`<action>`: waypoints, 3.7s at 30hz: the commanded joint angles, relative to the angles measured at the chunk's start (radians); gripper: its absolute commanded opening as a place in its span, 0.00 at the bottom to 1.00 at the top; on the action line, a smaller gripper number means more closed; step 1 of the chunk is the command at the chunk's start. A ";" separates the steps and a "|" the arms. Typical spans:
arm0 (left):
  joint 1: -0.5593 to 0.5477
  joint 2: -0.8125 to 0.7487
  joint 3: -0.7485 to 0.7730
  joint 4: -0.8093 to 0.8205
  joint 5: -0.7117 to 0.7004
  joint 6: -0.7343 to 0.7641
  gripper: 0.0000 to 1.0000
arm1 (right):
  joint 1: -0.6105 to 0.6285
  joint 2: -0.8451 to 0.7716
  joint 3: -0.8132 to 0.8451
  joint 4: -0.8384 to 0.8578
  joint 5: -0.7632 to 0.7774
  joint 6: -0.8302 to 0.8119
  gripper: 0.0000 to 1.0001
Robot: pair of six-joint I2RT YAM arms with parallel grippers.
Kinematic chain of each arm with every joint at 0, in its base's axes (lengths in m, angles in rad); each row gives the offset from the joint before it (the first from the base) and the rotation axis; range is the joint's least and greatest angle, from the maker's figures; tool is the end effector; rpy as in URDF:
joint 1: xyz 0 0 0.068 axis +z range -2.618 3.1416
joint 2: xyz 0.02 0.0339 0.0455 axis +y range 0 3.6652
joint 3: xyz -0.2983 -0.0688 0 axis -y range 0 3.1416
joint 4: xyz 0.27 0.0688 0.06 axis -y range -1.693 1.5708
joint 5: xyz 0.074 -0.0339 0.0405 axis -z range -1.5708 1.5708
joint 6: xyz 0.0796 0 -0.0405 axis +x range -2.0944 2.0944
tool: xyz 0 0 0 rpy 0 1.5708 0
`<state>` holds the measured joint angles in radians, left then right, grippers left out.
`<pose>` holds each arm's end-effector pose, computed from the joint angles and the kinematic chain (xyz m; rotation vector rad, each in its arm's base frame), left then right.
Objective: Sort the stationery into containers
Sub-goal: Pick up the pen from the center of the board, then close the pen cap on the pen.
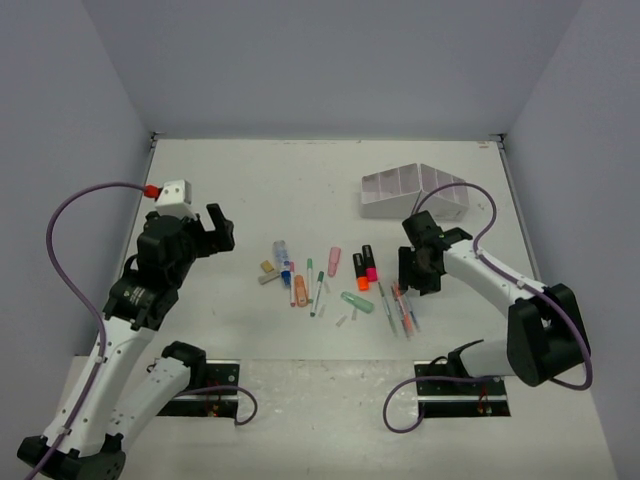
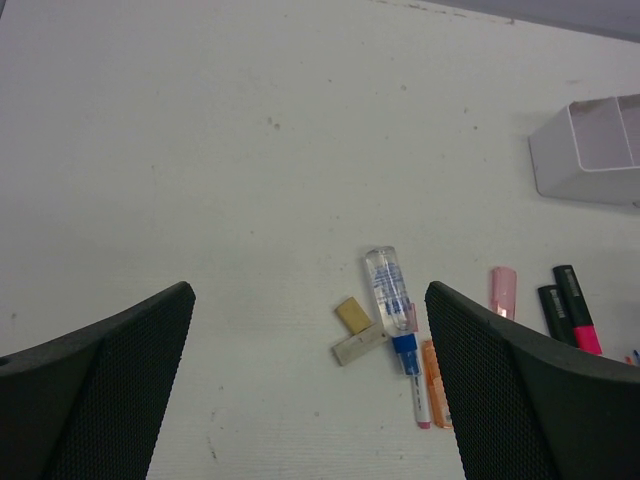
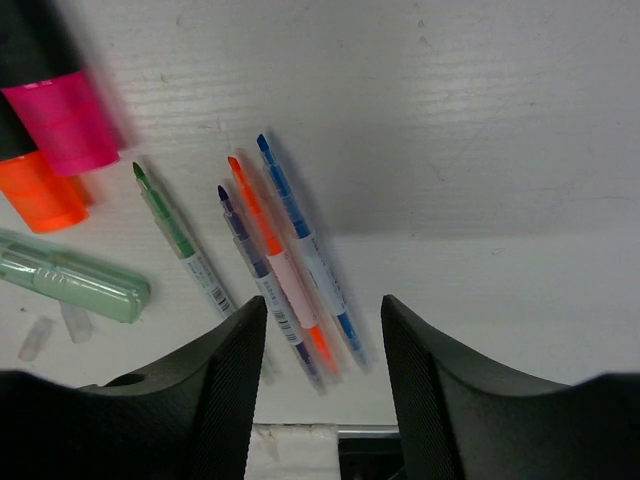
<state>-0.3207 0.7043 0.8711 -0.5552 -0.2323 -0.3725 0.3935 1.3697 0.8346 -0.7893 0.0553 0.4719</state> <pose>0.1853 -0.0422 0.3533 -0.2031 1.9447 -0.2306 0.2425 0.0959 0.1709 0.1233 2.8913 0.0776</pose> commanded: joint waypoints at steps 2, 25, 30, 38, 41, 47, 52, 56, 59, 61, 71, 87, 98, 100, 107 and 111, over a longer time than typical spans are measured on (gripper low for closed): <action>-0.026 -0.023 0.006 0.035 0.021 0.034 1.00 | -0.002 0.024 -0.009 -0.004 -0.024 0.041 0.47; -0.098 -0.057 0.014 0.009 -0.016 0.032 1.00 | -0.002 0.240 0.034 0.028 -0.027 0.080 0.25; -0.100 -0.057 0.011 -0.005 -0.007 0.026 1.00 | -0.002 0.236 0.047 0.024 0.016 0.091 0.15; -0.100 -0.046 0.003 -0.003 0.034 -0.002 1.00 | -0.001 0.158 0.071 -0.016 0.094 0.109 0.00; -0.100 -0.039 -0.004 0.007 0.067 -0.026 1.00 | -0.001 0.102 0.075 -0.025 0.106 0.103 0.00; -0.100 0.033 -0.031 0.055 0.170 -0.122 1.00 | 0.002 -0.123 0.072 -0.031 0.041 0.075 0.00; -0.106 0.107 -0.067 0.134 0.228 -0.201 1.00 | 0.002 -0.395 0.045 0.001 -0.030 0.026 0.00; -0.203 0.175 -0.063 0.170 0.108 -0.267 1.00 | 0.002 -0.557 0.051 0.044 -0.136 0.009 0.00; -0.313 0.249 -0.014 0.188 0.005 -0.296 1.00 | 0.003 -0.658 0.077 0.083 -0.239 -0.020 0.00; -0.416 0.304 0.034 0.209 -0.061 -0.307 1.00 | 0.002 -0.745 0.068 0.133 -0.270 -0.036 0.00; -0.650 0.718 0.306 0.135 -0.245 -0.329 1.00 | 0.002 -0.945 -0.033 0.191 -0.250 -0.035 0.00; -0.695 0.953 0.308 0.084 -0.298 -0.453 0.24 | 0.002 -0.905 -0.001 0.149 -0.224 -0.082 0.00; -0.705 1.070 0.309 -0.001 -0.299 -0.670 0.22 | 0.002 -0.906 -0.008 0.136 -0.225 -0.086 0.00; -0.712 1.075 0.306 0.004 -0.298 -0.674 0.24 | 0.002 -0.905 -0.008 0.136 -0.229 -0.085 0.00; -0.724 1.082 0.295 0.032 -0.298 -0.668 0.26 | 0.002 -0.888 -0.008 0.139 -0.239 -0.087 0.00; -0.724 1.091 0.286 0.038 -0.292 -0.673 0.26 | 0.002 -0.886 -0.008 0.140 -0.242 -0.087 0.00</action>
<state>-1.0378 1.7916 1.1580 -0.5391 -0.5018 -1.0115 0.3927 0.4723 0.8059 -0.6513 -0.1624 0.4044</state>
